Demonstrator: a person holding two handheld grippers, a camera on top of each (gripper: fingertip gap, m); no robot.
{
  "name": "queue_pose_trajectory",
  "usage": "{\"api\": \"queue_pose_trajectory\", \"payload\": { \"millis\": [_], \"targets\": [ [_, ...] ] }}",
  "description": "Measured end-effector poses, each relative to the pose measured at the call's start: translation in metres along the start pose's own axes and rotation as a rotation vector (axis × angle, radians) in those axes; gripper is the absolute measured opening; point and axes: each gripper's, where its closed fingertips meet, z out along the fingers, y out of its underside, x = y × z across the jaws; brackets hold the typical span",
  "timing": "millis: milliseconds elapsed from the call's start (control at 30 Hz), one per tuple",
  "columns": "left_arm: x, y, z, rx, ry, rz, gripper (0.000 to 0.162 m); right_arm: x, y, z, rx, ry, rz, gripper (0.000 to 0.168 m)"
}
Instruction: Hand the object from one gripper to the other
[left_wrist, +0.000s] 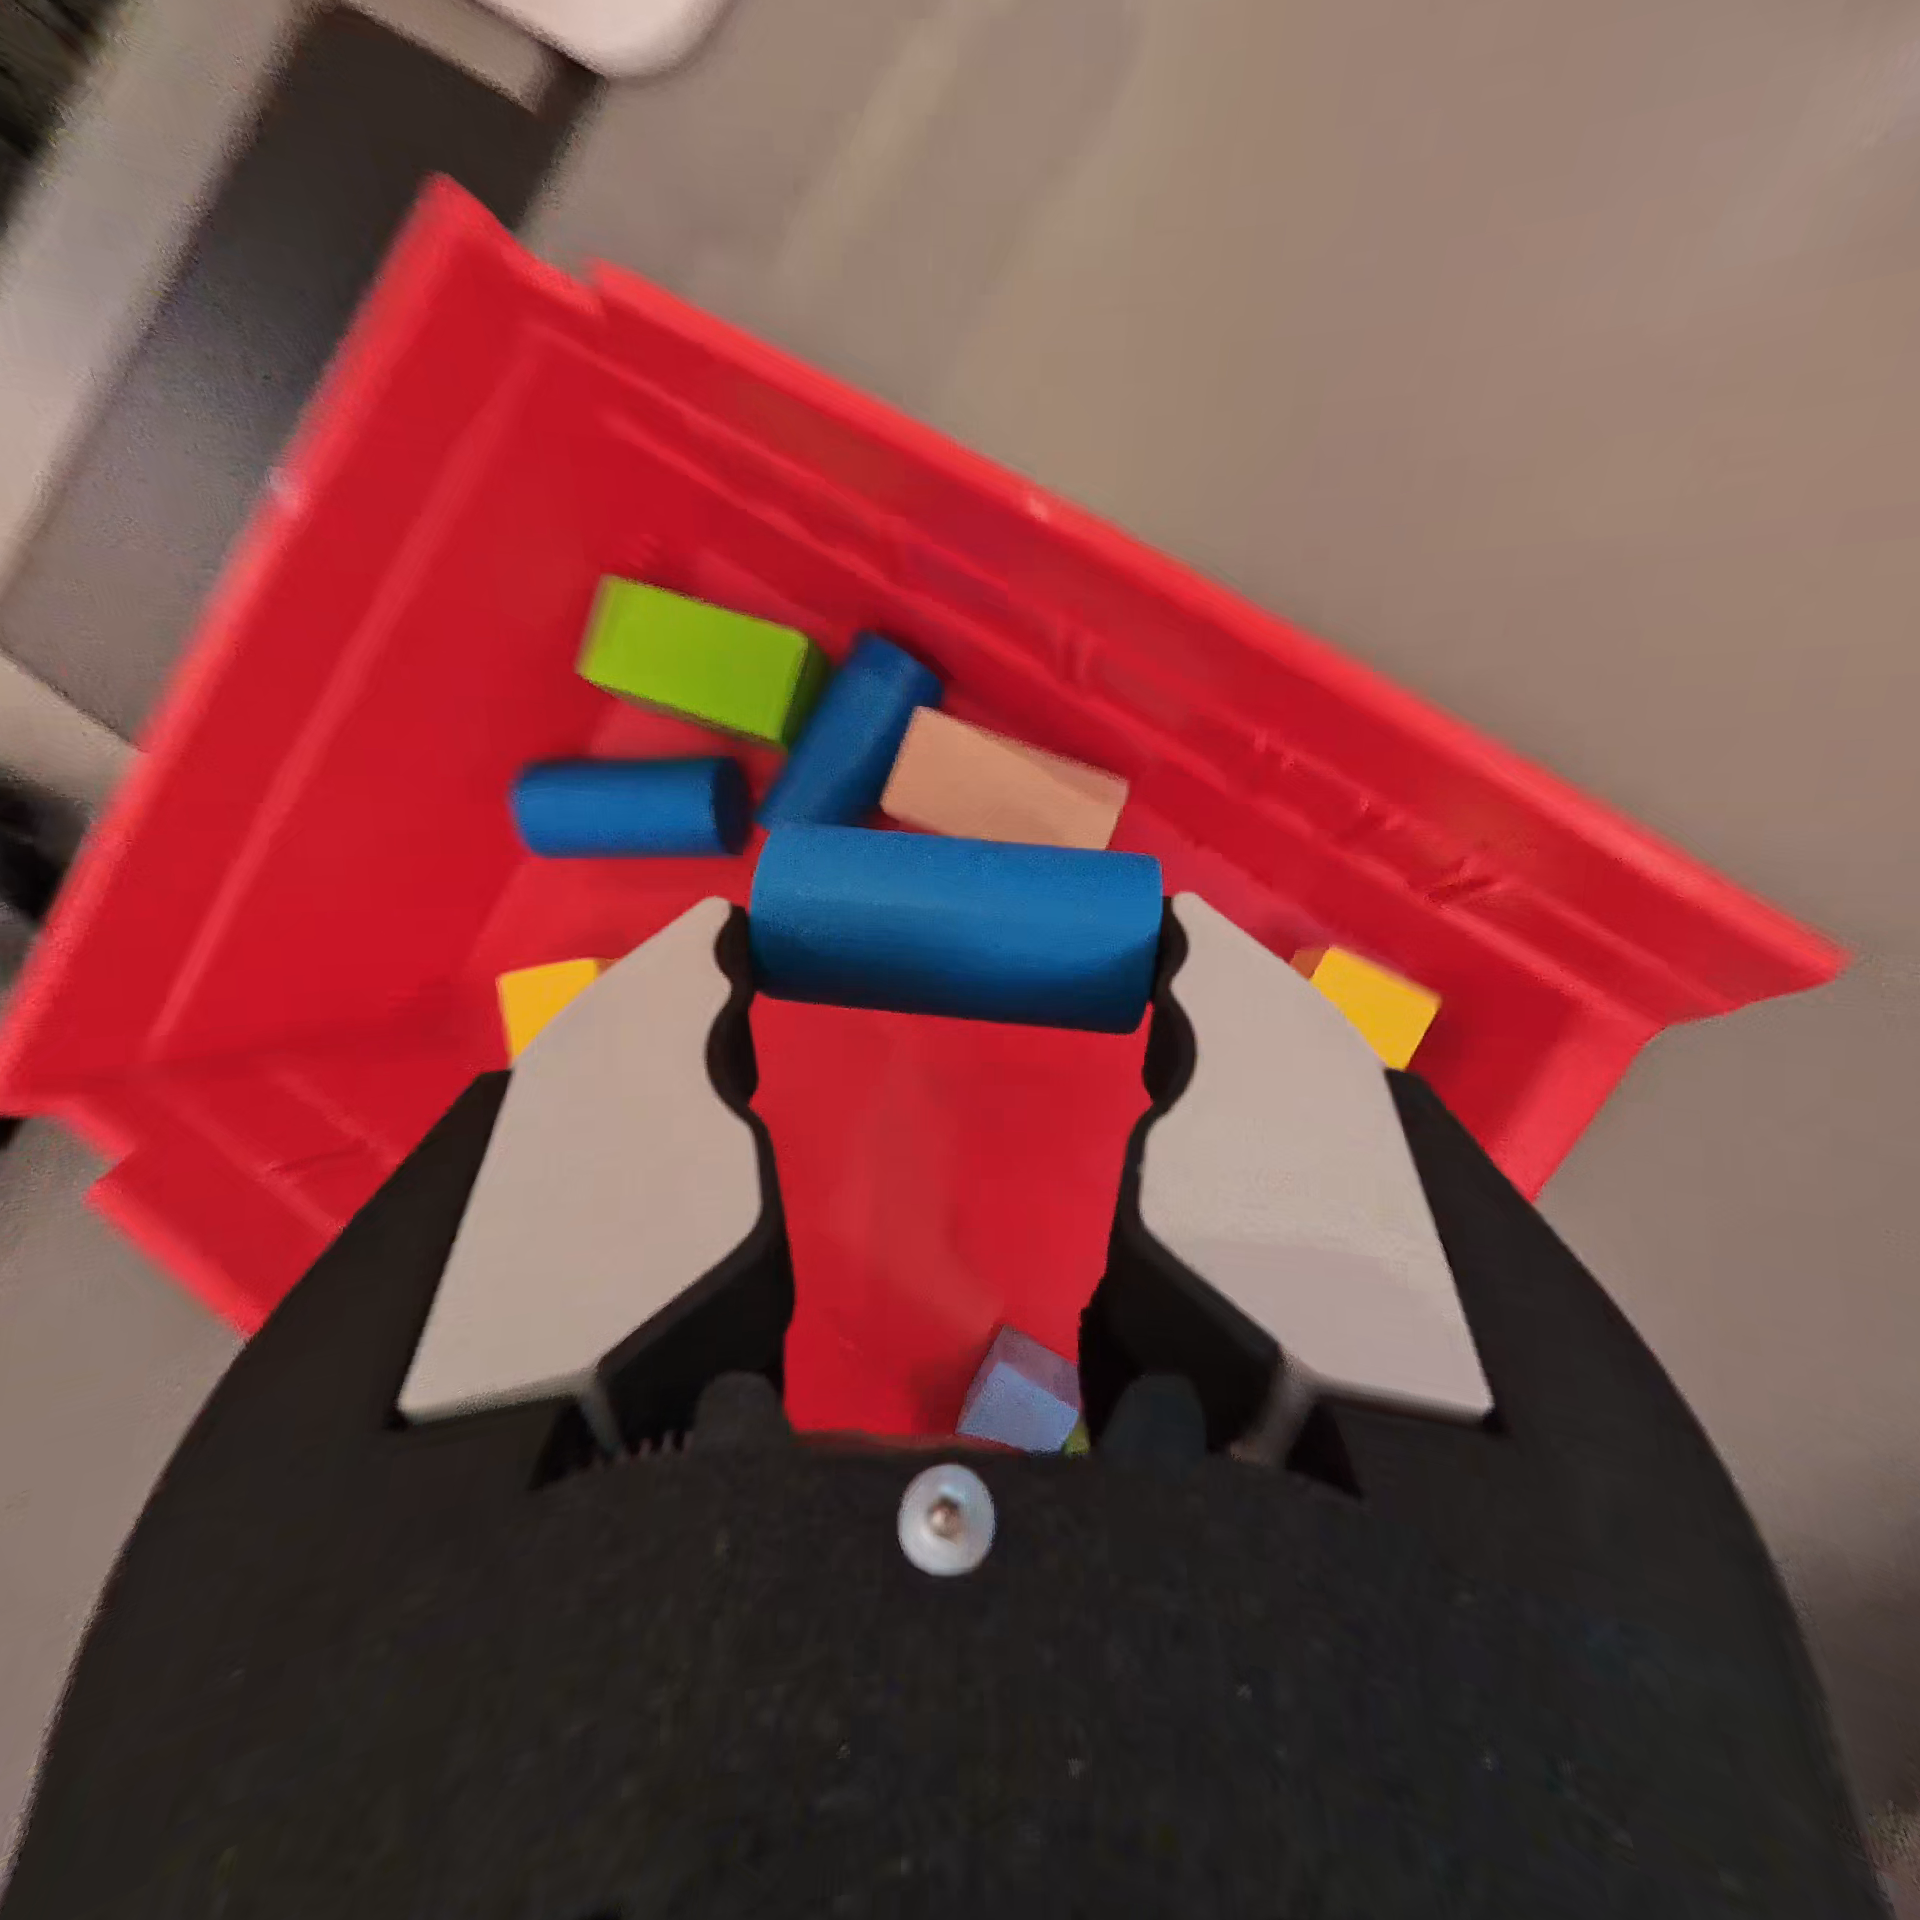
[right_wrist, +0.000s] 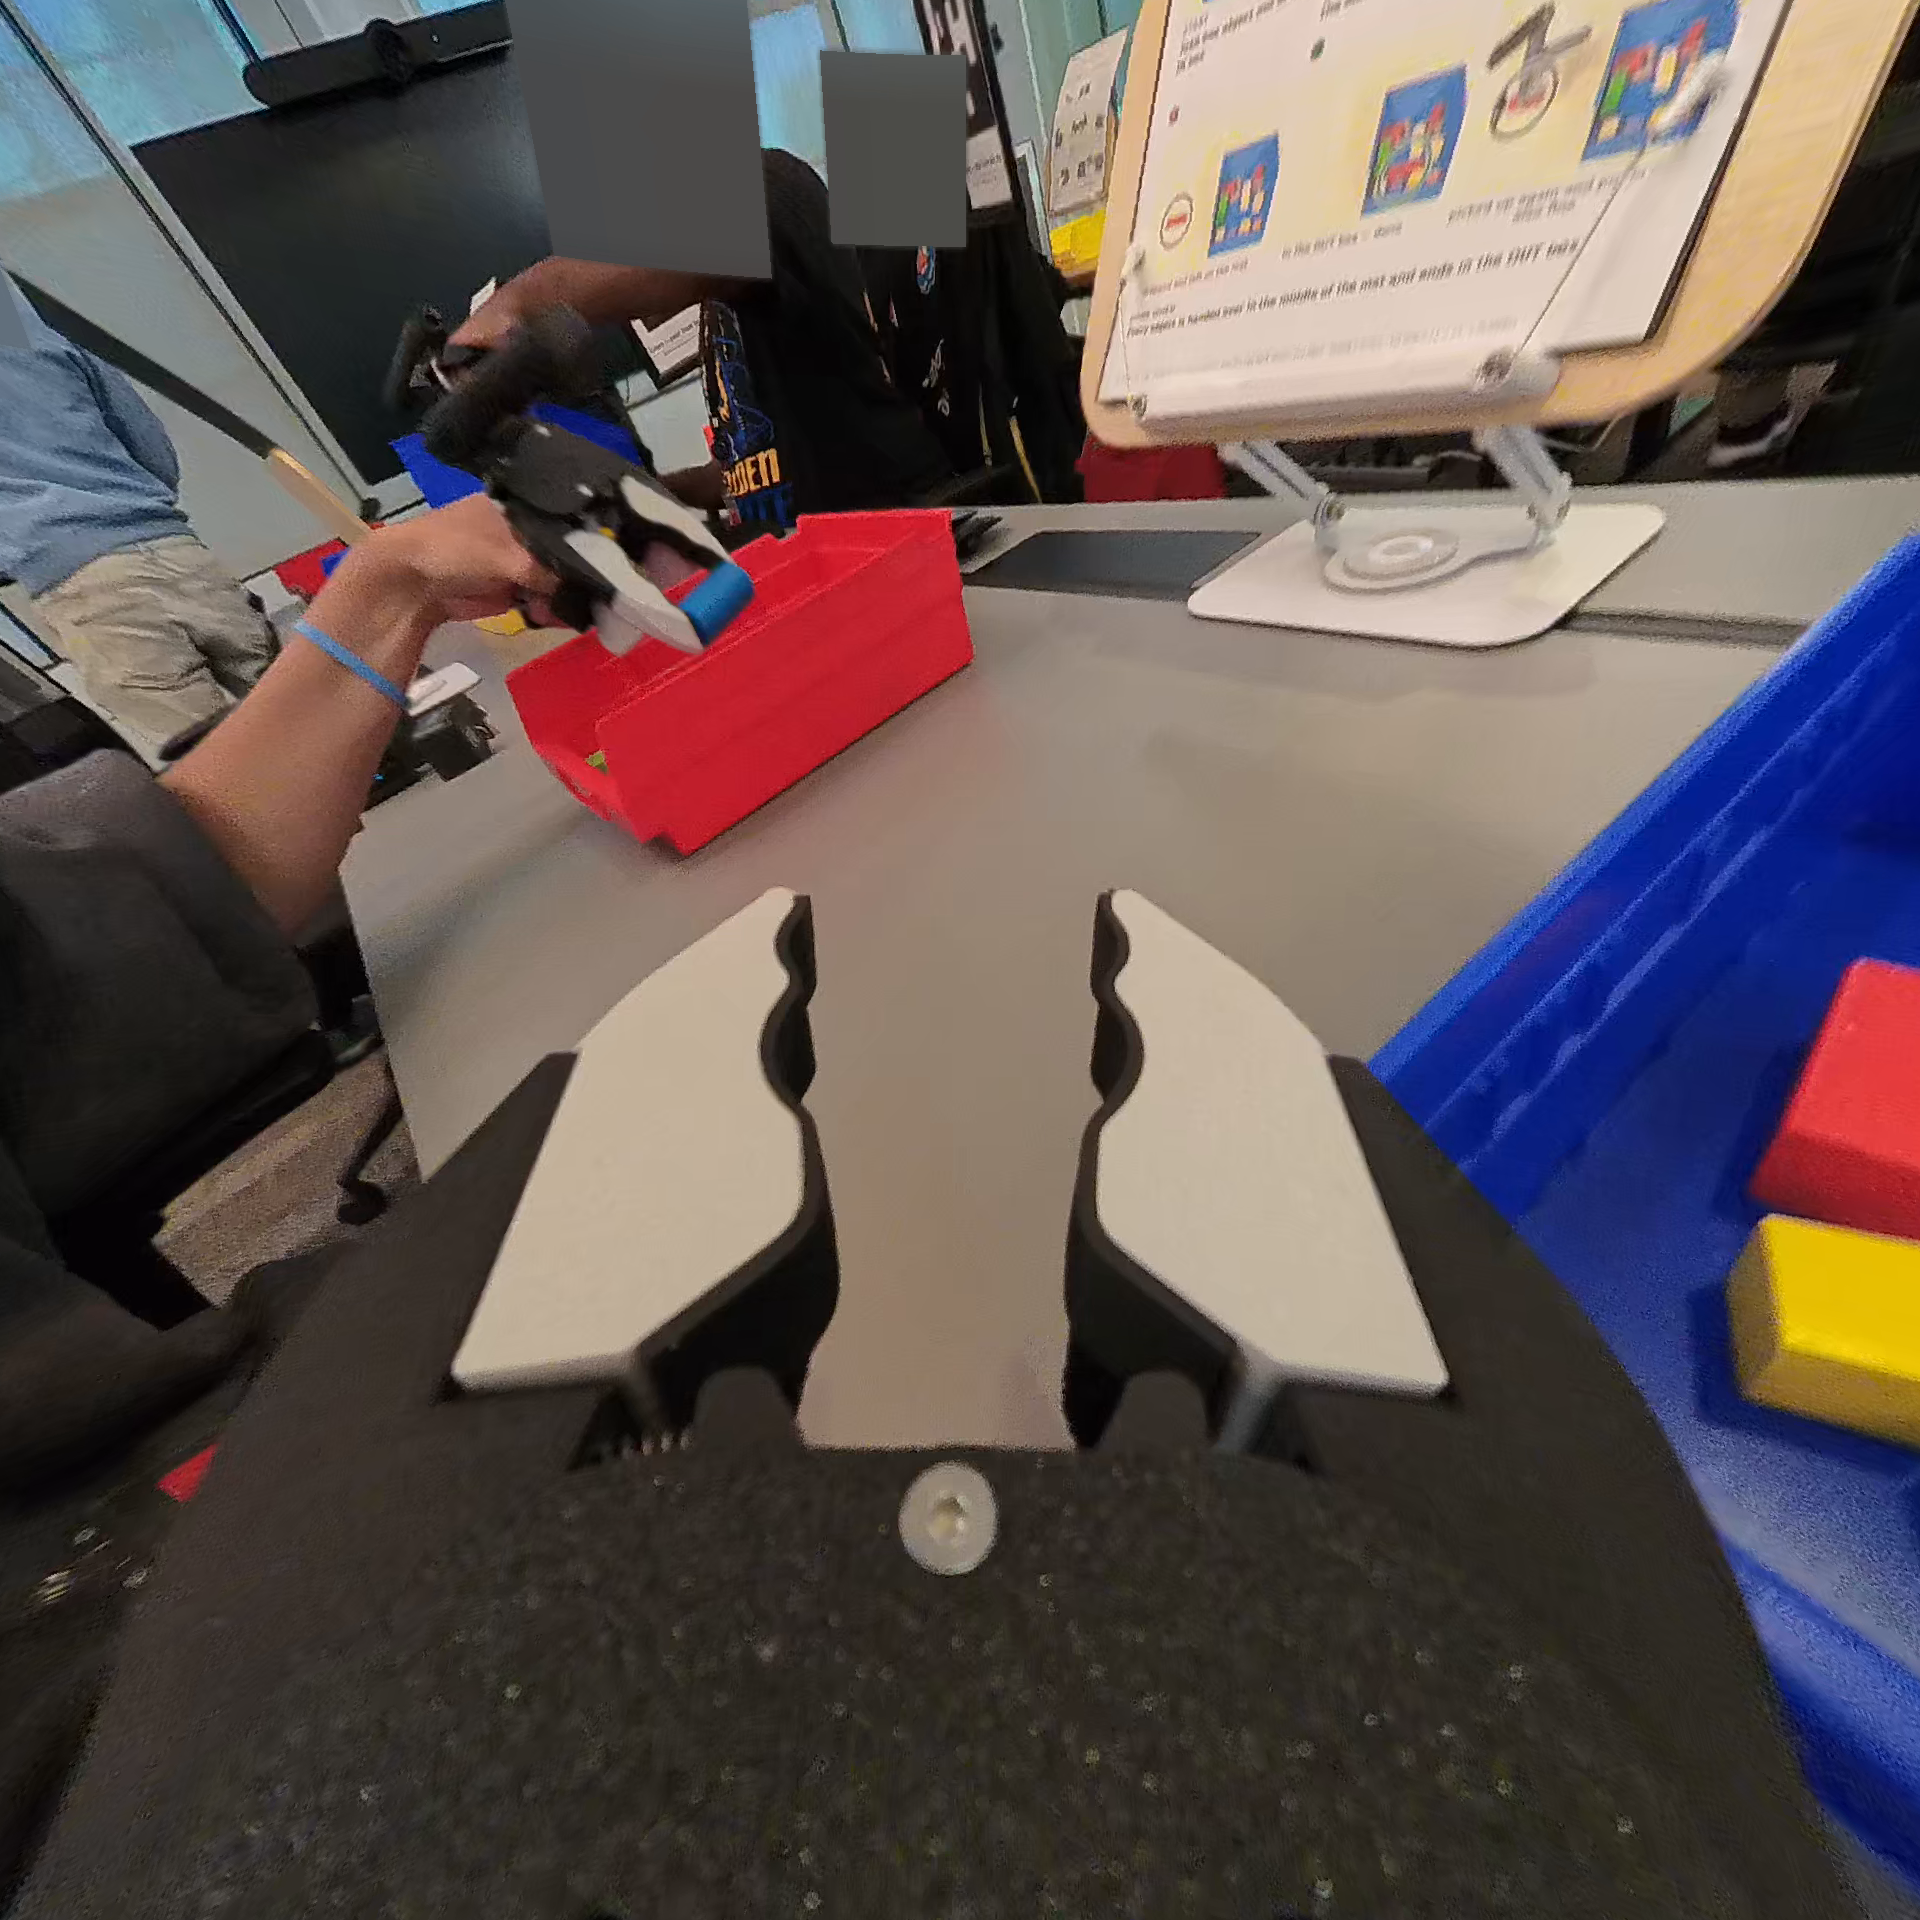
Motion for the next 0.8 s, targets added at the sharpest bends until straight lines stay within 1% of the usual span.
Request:
{"api": "queue_pose_trajectory", "payload": {
  "millis": [100,200,300,367,400,467,533,567,633,667,800],
  "targets": [
    [-0.004,-0.049,-0.041,0.258,0.01,-0.146,0.072,0.003,-0.03,0.006,0.009,-0.002,-0.069,0.052],
    [0.01,-0.105,-0.068,0.512,0.109,-0.337,0.072,0.007,-0.062,0.025,0.028,-0.024,-0.157,0.054],
    [0.043,-0.153,-0.076,0.69,0.319,-0.572,0.072,0.015,-0.087,0.057,0.072,-0.062,-0.284,0.055],
    [0.072,-0.179,-0.074,0.764,0.544,-0.775,0.072,0.015,-0.094,0.082,0.091,-0.117,-0.366,0.055],
    [0.088,-0.19,-0.073,0.788,0.675,-0.865,0.072,0.012,-0.095,0.094,0.093,-0.156,-0.366,0.057],
    [0.121,-0.208,-0.066,0.766,0.929,-0.999,0.072,-0.005,-0.095,0.113,0.111,-0.258,-0.346,0.059],
    [0.15,-0.218,-0.057,0.723,1.101,-1.075,0.072,-0.027,-0.09,0.128,0.138,-0.337,-0.36,0.058],
    [0.162,-0.222,-0.049,0.692,1.138,-1.099,0.072,-0.038,-0.086,0.135,0.147,-0.367,-0.381,0.057],
    [0.184,-0.226,-0.033,0.621,1.194,-1.123,0.072,-0.055,-0.07,0.148,0.072,-0.423,-0.435,0.057],
    [0.194,-0.228,-0.026,0.589,1.216,-1.125,0.072,-0.06,-0.063,0.153,0.034,-0.428,-0.475,0.057],
    [0.222,-0.23,-0.003,0.484,1.24,-1.131,0.072,-0.07,-0.05,0.16,0.006,-0.42,-0.584,0.054]
  ]
}}
